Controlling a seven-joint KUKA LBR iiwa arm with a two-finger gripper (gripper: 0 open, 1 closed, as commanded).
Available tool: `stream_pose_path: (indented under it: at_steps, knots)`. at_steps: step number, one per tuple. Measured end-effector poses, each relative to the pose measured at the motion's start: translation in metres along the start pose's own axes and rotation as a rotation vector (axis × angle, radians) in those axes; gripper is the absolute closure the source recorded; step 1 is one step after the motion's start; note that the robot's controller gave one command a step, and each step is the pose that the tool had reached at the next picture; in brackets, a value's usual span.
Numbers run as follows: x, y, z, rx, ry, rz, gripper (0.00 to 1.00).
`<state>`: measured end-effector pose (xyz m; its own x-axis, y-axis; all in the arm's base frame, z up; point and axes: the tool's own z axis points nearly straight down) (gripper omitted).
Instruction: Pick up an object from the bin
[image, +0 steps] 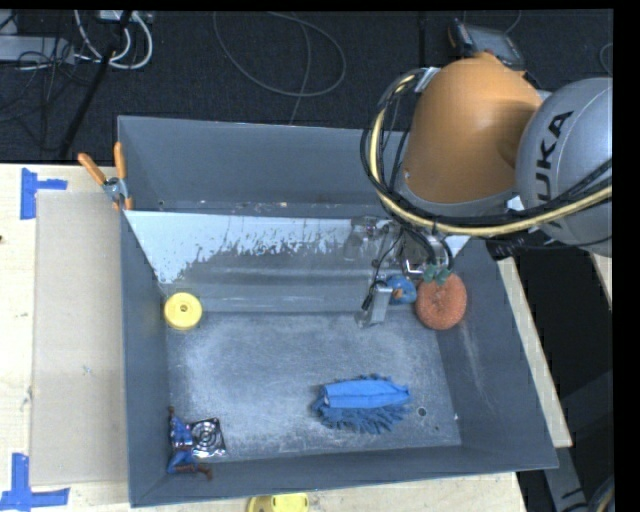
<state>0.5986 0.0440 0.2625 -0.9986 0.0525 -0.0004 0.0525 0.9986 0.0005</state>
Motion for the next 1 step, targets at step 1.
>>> stream_pose_path:
  at_steps: [1]
  knots:
    - [0.0103,-0.0096,0.0390,0.000,-0.007,-0.046,0.00]
